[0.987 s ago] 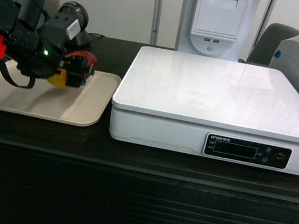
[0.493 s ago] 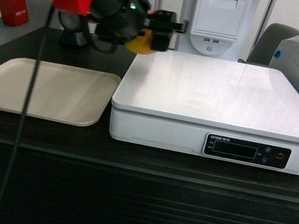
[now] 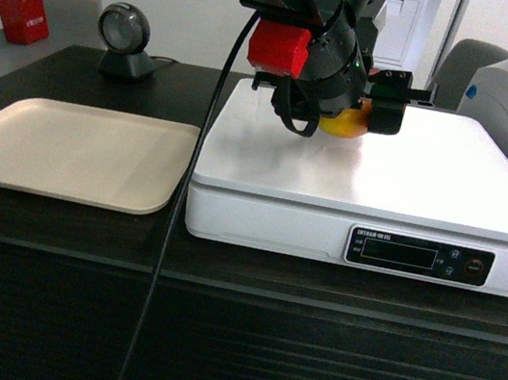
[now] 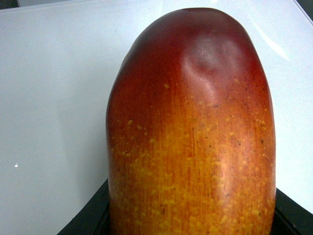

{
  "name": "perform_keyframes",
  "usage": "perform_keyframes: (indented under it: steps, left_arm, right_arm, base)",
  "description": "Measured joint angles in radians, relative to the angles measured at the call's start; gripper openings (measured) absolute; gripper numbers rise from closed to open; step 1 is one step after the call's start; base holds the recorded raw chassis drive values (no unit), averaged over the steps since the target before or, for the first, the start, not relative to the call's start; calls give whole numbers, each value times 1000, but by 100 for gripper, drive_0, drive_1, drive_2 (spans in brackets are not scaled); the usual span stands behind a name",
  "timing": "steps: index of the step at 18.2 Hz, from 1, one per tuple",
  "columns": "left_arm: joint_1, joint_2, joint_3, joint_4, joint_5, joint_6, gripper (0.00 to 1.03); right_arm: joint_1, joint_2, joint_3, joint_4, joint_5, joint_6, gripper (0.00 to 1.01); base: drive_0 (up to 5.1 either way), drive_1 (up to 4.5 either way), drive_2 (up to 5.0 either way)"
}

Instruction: Place dark red mango on scale at checkout

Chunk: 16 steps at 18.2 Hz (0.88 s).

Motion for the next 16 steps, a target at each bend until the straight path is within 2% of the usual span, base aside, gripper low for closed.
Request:
perform_keyframes:
  steps: [4, 8, 10, 11, 15, 16]
  left_arm:
    - [-26, 39, 64, -51, -2, -7, 57]
    - [-61, 44, 63, -67, -3, 3, 57]
    - [-66, 43, 47, -53, 13, 18, 76]
    - [-66, 40, 42, -46, 14, 23, 81]
    - [-64, 34, 32, -38, 19, 27, 92]
    - [-63, 22, 16, -30, 20, 30, 100]
  right_arm:
    - [0, 0, 0, 0, 0, 0, 98]
    - [0, 0, 0, 0, 0, 0, 98]
    - [0, 0, 0, 0, 0, 0, 98]
    - [0, 0, 0, 0, 0, 0, 98]
    - [0, 0, 0, 0, 0, 0, 98]
    - [0, 0, 0, 0, 0, 0, 98]
  base:
    - [0, 0, 0]
    - [0, 0, 0]
    - [0, 0, 0]
    - [0, 0, 0]
    - [0, 0, 0]
    - [0, 0, 0]
